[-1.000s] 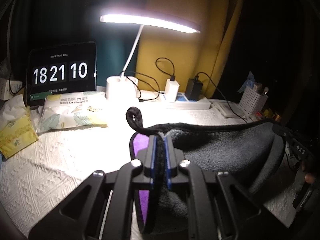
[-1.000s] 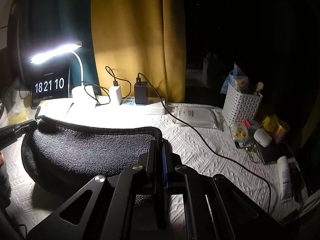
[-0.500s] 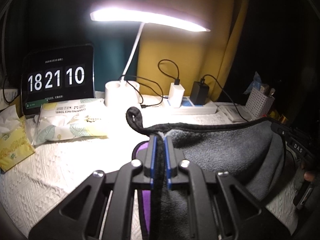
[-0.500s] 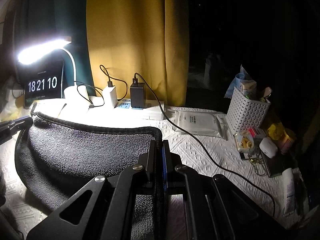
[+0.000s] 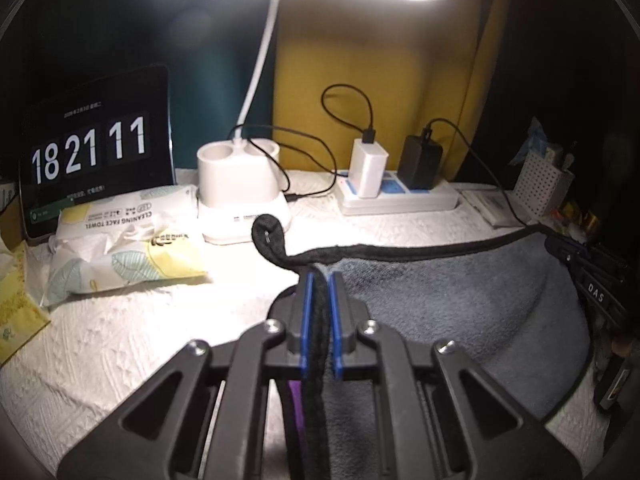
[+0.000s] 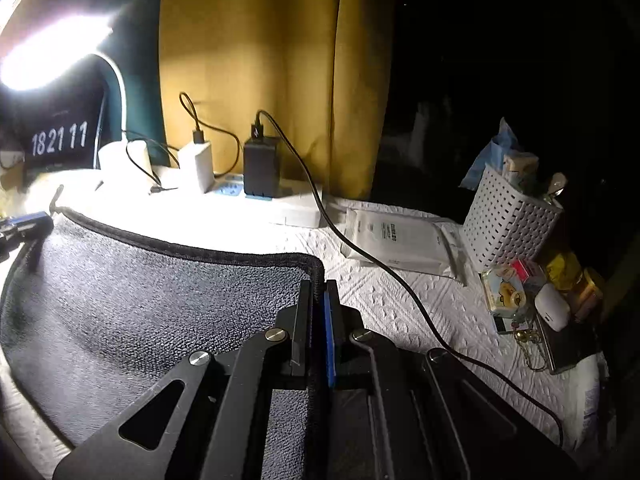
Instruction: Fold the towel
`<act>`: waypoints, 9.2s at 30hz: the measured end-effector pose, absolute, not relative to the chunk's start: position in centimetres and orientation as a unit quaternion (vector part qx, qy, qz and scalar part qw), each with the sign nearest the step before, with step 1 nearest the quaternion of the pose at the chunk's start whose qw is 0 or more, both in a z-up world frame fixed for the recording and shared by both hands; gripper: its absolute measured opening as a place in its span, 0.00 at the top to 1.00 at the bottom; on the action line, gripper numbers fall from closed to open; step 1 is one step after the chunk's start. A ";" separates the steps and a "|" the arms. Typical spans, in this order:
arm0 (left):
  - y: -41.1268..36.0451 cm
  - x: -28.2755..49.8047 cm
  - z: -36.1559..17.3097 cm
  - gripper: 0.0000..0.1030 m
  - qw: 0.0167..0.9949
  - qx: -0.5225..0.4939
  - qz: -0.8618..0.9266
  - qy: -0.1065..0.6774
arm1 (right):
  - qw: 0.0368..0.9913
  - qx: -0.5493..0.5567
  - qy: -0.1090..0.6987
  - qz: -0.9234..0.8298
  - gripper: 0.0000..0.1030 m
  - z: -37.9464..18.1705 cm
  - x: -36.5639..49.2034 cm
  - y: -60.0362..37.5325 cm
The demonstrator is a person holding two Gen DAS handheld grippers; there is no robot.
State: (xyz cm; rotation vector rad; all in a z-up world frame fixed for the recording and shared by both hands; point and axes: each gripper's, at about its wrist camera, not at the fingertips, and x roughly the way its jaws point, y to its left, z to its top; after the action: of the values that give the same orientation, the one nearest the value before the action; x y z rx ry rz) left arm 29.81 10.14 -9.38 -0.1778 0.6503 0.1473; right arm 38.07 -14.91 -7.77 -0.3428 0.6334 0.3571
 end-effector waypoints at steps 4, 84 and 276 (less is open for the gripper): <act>10.4 31.1 -10.7 0.92 0.934 -0.086 0.076 0.339 | 0.915 -0.178 0.319 0.173 0.95 -8.8 39.0 -14.5; 12.1 22.8 -9.5 0.25 0.902 -0.130 0.090 0.401 | 0.886 -0.140 0.420 0.133 0.53 -9.8 33.0 -16.9; 2.3 -6.4 4.0 0.07 0.983 -0.103 0.046 0.147 | 0.954 -0.102 0.212 0.184 0.37 4.1 0.0 -21.6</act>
State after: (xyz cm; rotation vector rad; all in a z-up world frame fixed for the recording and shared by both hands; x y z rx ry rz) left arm -6.42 2.27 3.97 -0.2078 0.2955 0.0929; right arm 0.04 -21.63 4.10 -0.2074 0.4303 0.3734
